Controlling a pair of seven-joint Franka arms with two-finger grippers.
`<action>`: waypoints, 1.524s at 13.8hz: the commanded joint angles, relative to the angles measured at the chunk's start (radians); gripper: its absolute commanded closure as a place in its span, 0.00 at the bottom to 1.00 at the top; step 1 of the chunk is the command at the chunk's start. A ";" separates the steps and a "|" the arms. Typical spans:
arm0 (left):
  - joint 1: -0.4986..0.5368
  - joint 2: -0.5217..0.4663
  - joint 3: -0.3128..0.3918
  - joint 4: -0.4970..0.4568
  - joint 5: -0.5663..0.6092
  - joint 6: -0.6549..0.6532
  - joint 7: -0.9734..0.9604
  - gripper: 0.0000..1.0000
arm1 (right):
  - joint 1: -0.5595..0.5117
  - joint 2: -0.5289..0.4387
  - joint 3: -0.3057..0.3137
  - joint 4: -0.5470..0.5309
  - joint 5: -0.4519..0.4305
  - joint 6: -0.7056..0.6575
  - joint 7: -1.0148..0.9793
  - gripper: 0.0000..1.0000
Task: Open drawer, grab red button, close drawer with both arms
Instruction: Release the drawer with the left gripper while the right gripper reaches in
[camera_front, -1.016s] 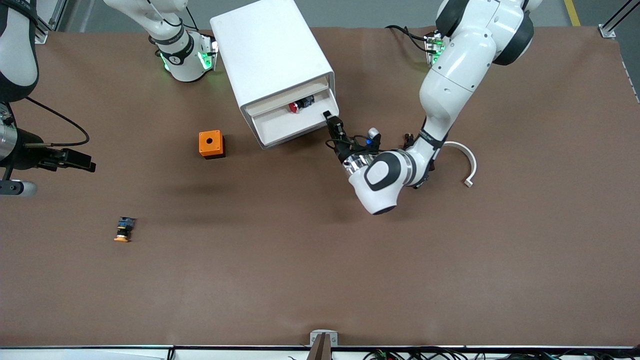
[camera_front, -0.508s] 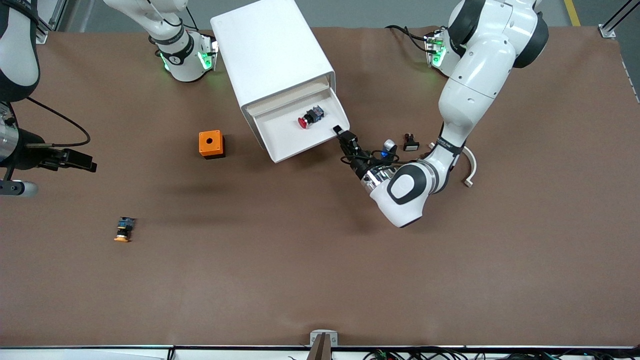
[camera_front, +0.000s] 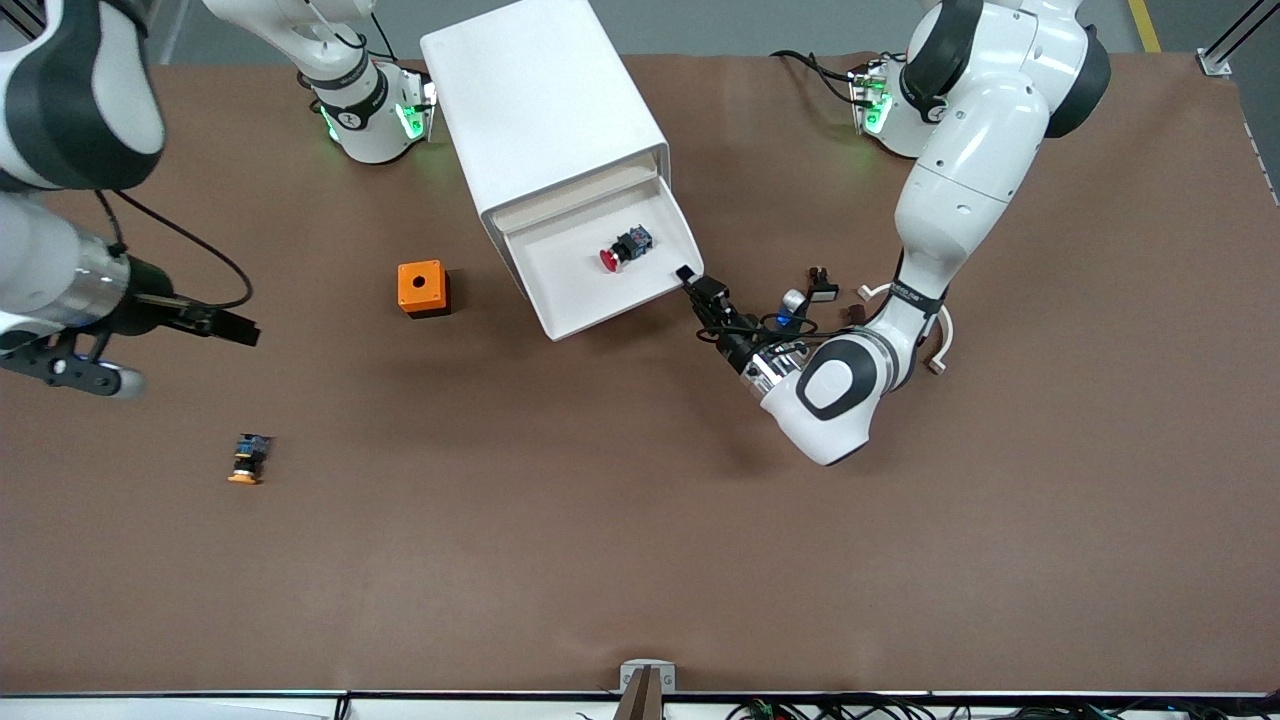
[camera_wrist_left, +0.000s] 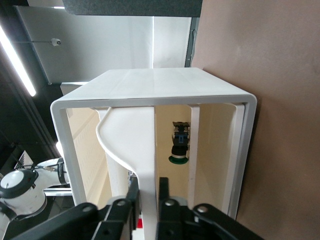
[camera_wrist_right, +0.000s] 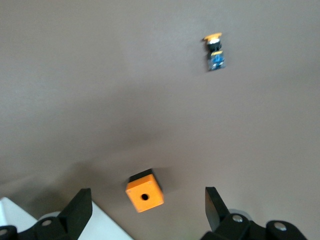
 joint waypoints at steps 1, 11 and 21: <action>0.028 0.023 -0.001 0.021 -0.052 0.000 0.061 0.42 | 0.102 -0.024 -0.005 -0.034 0.037 -0.001 0.188 0.00; 0.030 -0.006 0.077 0.201 -0.057 0.020 0.824 0.08 | 0.505 -0.029 -0.007 -0.132 0.058 0.213 0.796 0.00; 0.005 -0.221 0.116 0.225 0.411 0.232 1.483 0.01 | 0.740 0.054 -0.008 -0.275 0.020 0.479 1.084 0.00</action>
